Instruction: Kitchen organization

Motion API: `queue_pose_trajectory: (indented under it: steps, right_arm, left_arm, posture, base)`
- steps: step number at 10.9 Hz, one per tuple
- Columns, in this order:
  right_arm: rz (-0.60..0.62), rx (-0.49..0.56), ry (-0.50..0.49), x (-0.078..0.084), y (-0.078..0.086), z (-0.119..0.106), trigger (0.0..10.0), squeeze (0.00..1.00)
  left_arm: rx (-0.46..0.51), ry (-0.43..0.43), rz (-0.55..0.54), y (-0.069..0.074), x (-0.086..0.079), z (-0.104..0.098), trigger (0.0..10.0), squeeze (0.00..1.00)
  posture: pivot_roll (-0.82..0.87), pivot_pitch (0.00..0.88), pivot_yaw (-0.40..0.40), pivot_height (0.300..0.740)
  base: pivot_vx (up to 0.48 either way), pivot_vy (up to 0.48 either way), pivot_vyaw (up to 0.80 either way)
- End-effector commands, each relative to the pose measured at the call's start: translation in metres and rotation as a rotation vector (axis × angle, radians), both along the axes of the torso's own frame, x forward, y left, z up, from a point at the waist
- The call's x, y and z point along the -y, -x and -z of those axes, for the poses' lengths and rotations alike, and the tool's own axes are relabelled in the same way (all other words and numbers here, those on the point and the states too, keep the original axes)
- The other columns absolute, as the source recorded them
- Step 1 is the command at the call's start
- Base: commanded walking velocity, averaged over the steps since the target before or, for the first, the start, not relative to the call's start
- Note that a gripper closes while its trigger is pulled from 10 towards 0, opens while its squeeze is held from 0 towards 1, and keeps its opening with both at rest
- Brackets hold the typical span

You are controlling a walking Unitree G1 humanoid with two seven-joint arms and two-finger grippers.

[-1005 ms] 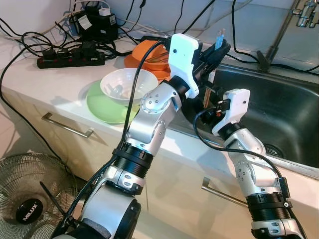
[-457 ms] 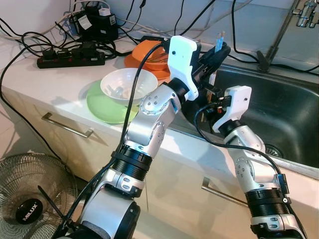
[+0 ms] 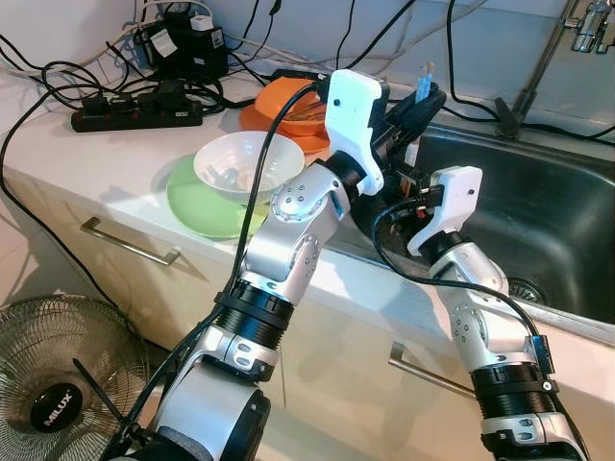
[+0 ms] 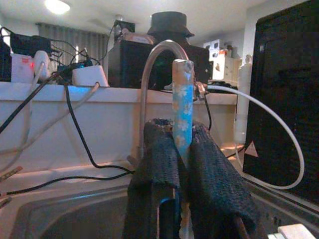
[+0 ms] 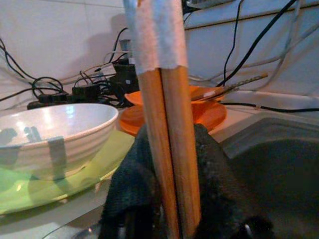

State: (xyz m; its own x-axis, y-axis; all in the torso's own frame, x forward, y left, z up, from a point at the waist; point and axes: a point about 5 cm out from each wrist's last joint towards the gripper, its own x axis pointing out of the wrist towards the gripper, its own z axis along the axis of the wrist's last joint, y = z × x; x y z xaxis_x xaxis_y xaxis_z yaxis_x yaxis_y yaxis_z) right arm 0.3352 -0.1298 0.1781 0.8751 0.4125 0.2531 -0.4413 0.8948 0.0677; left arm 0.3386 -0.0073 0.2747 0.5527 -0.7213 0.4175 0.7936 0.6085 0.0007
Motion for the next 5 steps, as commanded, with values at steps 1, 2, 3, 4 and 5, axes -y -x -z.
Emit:
queue_pose_trajectory:
  steps: [1,2,3,4,5]
  right_arm:
    - [0.032,0.008,0.002,0.0063,-0.0031,-0.0022,0.0,0.0]
    - [0.036,0.008,0.001,0.0071,-0.0035,-0.0022,0.0,0.0]
    - [0.037,0.009,0.002,0.0074,-0.0035,-0.0021,0.0,0.0]
    - [0.037,0.009,0.003,0.0075,-0.0037,-0.002,0.0,0.0]
    - [0.04,0.008,0.004,0.0085,-0.0044,-0.0019,0.0,0.0]
  left_arm:
    - [-0.01,0.044,0.028,0.0068,0.0079,-0.001,10.0,0.0]
    - [-0.009,0.042,0.023,0.0065,0.0068,-0.0007,10.0,0.0]
    - [-0.008,0.042,0.02,0.006,0.006,-0.0009,10.0,0.0]
    - [-0.007,0.042,0.014,0.0054,0.0047,-0.001,10.0,0.0]
    - [-0.01,0.042,0.007,0.0045,0.0032,-0.0004,10.0,1.0]
  posture:
    - [0.12,0.018,0.01,0.74]
    - [0.12,0.014,0.009,0.74]
    - [0.13,0.01,0.008,0.74]
    - [0.13,0.006,0.007,0.74]
    - [0.13,0.004,0.007,0.74]
  base:
    - [0.0,0.0,0.0]
    - [0.0,0.0,0.0]
    - [0.0,0.0,0.0]
    - [0.0,0.0,0.0]
    - [0.0,0.0,0.0]
